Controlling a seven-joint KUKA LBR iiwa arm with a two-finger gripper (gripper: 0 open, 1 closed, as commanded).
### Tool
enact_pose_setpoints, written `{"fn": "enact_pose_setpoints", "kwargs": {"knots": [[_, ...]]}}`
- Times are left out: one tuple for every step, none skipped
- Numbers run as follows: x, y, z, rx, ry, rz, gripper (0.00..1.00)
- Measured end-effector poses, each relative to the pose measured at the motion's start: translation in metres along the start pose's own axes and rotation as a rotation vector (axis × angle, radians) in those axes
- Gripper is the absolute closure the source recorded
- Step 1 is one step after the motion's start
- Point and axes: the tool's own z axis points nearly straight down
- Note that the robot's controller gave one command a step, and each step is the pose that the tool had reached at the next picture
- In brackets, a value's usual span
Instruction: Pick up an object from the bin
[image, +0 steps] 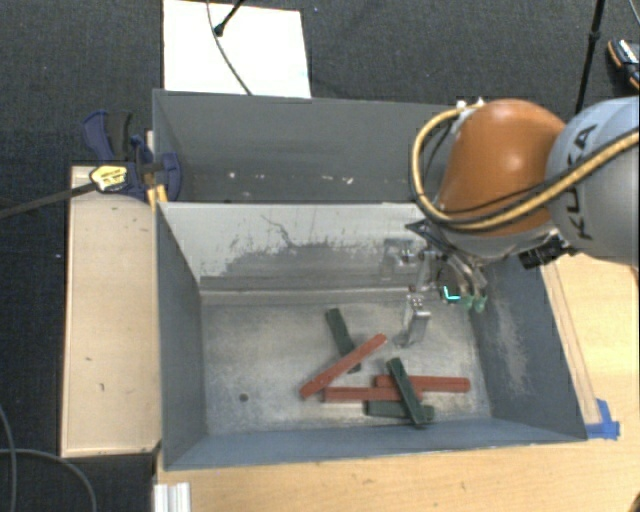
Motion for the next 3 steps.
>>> {"fn": "enact_pose_setpoints", "kwargs": {"knots": [[-0.002, 0.000, -0.005, 0.000, -0.008, 0.001, 0.00], [0.030, 0.023, 0.062, 0.000, -0.011, -0.060, 0.00], [0.075, 0.054, 0.075, 0.000, -0.002, -0.149, 0.00]]}}
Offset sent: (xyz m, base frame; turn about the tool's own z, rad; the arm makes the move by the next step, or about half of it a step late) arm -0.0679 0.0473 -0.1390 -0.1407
